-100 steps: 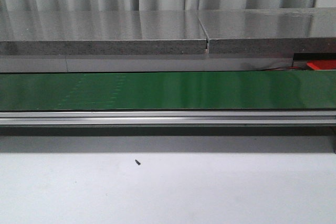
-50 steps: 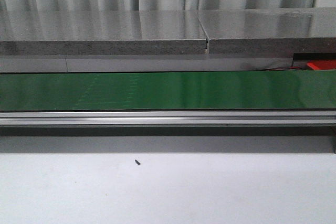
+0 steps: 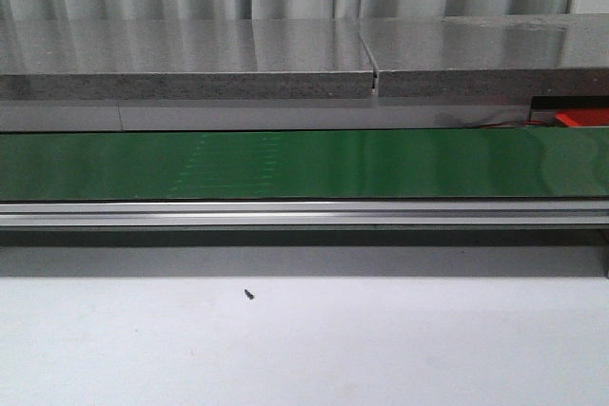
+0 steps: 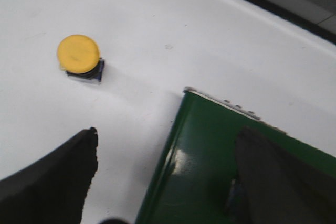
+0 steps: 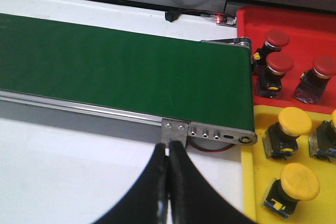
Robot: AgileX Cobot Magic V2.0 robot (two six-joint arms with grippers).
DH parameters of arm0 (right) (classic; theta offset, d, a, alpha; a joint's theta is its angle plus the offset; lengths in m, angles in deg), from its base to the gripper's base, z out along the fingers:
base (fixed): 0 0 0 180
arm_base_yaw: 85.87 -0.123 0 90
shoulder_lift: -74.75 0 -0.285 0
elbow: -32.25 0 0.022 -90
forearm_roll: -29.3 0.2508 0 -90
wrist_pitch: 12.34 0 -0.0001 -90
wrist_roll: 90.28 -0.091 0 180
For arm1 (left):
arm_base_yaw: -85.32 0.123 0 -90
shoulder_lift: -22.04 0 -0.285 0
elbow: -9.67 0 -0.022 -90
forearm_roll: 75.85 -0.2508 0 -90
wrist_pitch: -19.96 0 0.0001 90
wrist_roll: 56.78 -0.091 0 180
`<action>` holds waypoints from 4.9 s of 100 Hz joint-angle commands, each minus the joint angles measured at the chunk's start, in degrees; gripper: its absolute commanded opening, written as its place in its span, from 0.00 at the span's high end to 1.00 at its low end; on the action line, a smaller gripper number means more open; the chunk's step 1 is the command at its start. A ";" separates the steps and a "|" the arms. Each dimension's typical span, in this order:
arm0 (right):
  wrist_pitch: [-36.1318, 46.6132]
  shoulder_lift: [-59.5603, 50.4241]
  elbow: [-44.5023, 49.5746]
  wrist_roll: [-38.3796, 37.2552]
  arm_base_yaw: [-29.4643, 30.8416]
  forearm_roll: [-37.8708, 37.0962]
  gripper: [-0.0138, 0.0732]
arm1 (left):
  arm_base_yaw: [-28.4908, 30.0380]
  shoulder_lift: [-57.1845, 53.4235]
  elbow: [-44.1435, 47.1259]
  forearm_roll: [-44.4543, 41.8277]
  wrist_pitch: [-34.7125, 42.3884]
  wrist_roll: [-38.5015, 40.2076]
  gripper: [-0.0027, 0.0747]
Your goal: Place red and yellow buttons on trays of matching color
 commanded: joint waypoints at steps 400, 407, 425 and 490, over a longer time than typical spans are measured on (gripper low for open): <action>3.68 0.22 -1.40 0.44 -0.17 -0.15 0.92 | -27.75 -22.58 12.62 -1.68 8.24 -3.32 0.99; 3.68 0.22 -1.40 0.44 -0.17 -0.15 0.92 | -29.31 -24.20 13.63 -1.68 8.39 -3.32 0.99; 3.68 0.22 -1.40 0.44 -0.17 -0.15 0.92 | -30.23 -30.02 18.77 -1.68 8.77 -3.32 0.99; 3.03 0.22 -1.40 0.44 -0.17 0.76 0.92 | -30.23 -60.63 41.58 -1.80 10.63 -3.32 0.99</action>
